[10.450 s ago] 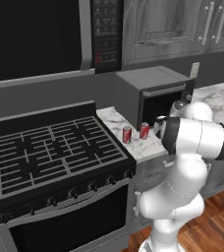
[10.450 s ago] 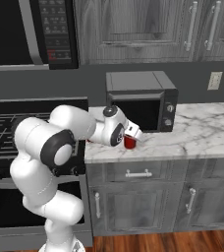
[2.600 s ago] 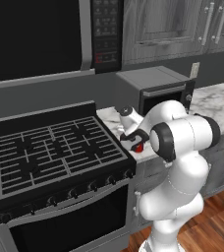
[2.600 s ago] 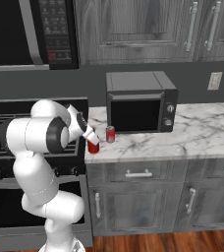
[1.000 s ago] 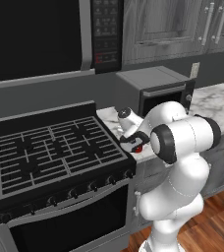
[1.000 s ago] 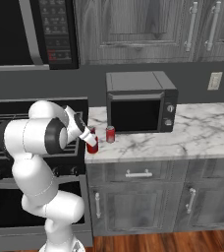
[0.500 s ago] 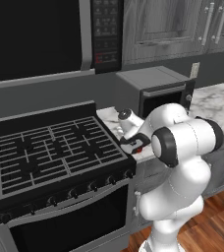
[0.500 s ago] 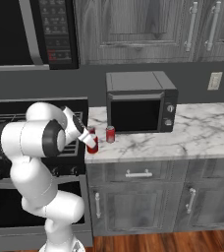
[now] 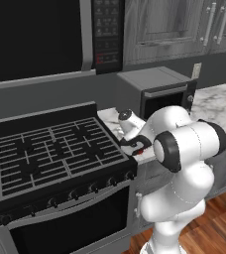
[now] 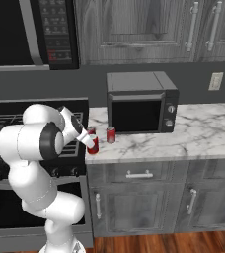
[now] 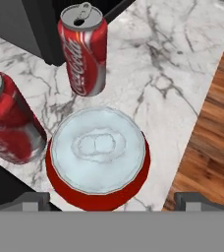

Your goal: Four empty soda cans are scattered around the kitchen. Gather all the cans and cluster them next to the stove for recycling.

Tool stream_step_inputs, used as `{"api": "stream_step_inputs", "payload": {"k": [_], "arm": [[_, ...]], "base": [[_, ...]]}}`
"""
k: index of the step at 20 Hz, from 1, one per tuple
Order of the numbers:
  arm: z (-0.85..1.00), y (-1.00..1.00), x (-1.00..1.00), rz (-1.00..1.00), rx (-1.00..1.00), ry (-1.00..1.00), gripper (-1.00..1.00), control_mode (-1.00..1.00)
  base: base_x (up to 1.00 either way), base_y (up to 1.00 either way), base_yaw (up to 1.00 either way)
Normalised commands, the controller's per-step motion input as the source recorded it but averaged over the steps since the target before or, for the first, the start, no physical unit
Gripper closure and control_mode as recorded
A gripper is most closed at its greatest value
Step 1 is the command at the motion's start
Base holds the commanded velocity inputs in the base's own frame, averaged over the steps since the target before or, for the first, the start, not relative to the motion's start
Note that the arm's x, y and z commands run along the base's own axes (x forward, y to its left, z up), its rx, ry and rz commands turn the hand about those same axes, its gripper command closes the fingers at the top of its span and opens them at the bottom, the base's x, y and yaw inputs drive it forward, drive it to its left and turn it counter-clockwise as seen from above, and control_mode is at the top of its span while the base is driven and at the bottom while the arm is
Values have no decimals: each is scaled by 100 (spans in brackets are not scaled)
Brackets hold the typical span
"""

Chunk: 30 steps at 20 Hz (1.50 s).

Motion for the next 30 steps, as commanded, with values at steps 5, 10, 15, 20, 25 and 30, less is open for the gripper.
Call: {"api": "stream_step_inputs", "payload": {"k": [5,10,15,20,25,30], "arm": [[13,11,-7,0,0,0,-100,-100],[12,10,-12,-2,0,0,-100,-100],[15,5,-17,-3,0,0,-100,-100],[18,3,-24,1,2,0,-100,-100],[22,11,-21,16,4,0,-100,-100],[20,6,-28,27,9,0,-100,-100]], "base": [[0,0,0],[0,0,0],[0,0,0],[0,0,0],[0,0,0],[0,0,0]]}}
